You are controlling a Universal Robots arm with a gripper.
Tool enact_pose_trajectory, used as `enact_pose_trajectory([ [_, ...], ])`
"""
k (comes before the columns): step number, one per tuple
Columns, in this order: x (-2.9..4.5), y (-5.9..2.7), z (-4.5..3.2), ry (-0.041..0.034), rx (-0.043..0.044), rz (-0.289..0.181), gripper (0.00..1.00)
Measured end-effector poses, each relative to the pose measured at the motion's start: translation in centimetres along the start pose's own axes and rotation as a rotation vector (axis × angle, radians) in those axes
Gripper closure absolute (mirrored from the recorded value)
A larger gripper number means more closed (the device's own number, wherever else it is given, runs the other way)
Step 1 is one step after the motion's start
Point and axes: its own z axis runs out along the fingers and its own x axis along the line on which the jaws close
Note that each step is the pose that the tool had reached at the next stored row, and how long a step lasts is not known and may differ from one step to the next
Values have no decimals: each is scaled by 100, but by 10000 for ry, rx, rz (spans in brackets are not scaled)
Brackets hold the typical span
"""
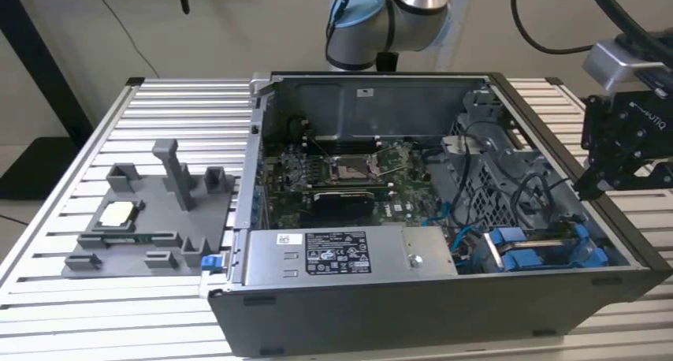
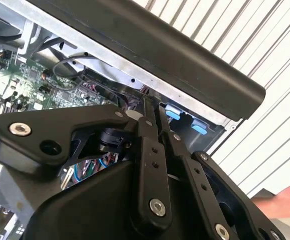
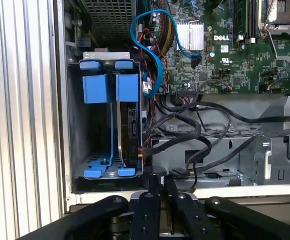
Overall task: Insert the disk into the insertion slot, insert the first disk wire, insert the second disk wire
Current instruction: 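Insert the second disk wire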
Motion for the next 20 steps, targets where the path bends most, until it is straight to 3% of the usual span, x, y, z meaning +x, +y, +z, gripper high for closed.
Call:
enact_pose_trajectory([
  [10,0,3,-6,-3,0,0,84],
  [20,-5,66,-154,-2,0,2,84],
])
